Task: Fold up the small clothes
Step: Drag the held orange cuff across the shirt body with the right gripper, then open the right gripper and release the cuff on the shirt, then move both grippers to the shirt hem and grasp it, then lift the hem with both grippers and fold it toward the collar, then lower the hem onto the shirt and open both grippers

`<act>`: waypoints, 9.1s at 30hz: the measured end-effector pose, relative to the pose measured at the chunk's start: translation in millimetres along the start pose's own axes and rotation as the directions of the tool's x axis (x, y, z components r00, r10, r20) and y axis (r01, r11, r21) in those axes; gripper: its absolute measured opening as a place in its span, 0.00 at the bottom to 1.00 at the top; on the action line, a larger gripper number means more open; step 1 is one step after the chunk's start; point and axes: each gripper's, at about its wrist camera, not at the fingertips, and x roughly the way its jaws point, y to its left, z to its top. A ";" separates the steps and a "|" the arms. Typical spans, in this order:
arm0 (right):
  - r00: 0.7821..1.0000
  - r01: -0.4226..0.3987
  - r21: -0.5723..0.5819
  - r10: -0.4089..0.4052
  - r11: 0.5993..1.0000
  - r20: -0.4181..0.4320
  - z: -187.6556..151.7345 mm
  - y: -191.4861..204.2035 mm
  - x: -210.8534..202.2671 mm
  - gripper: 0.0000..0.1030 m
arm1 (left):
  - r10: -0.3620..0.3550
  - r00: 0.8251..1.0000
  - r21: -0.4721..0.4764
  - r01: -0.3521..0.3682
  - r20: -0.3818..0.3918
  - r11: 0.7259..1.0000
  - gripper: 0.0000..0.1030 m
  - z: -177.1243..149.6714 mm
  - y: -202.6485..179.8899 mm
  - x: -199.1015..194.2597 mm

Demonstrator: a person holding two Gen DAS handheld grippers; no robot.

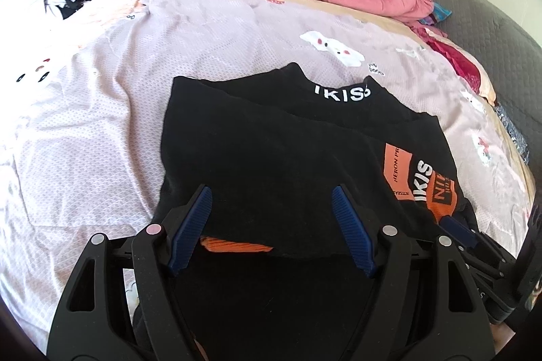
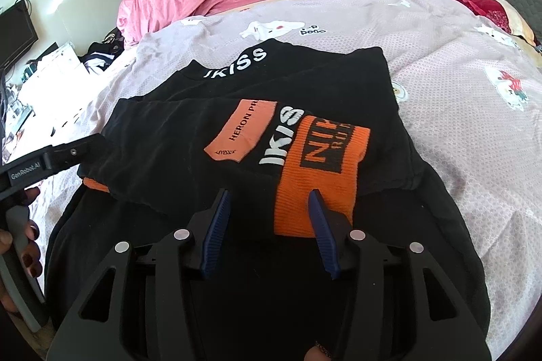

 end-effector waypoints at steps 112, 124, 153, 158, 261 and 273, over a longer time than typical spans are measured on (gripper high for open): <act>0.994 0.106 -0.067 -0.105 0.992 0.024 -110.1 -58.6 -154.0 0.95 | -0.016 0.995 -0.051 0.011 -0.099 0.999 0.91 -146.4 66.8 -121.9; 0.996 0.078 -0.037 -0.079 0.996 -0.030 -129.0 -79.3 -153.3 0.95 | 0.004 0.979 0.007 -0.002 -0.205 1.000 0.91 -153.4 66.7 -115.6; 1.000 -0.020 -0.027 0.019 0.999 -0.021 -126.0 -85.8 -142.4 0.09 | 0.002 0.945 0.098 0.032 -0.326 0.995 0.23 -163.0 54.8 -95.2; 0.999 -0.022 -0.036 0.021 0.999 -0.040 -131.2 -88.5 -143.6 0.12 | -0.041 0.941 0.061 0.065 -0.335 0.996 0.24 -167.9 54.2 -96.6; 0.982 0.069 0.038 -0.074 0.997 0.172 81.8 -91.7 -61.5 0.07 | 0.016 0.983 -0.196 0.020 0.184 0.980 0.04 19.6 74.5 -59.8; 0.990 0.103 0.067 -0.109 0.992 0.091 79.0 -104.0 -19.8 0.13 | 0.057 0.987 -0.130 -0.037 0.149 0.991 0.09 24.6 69.7 -19.6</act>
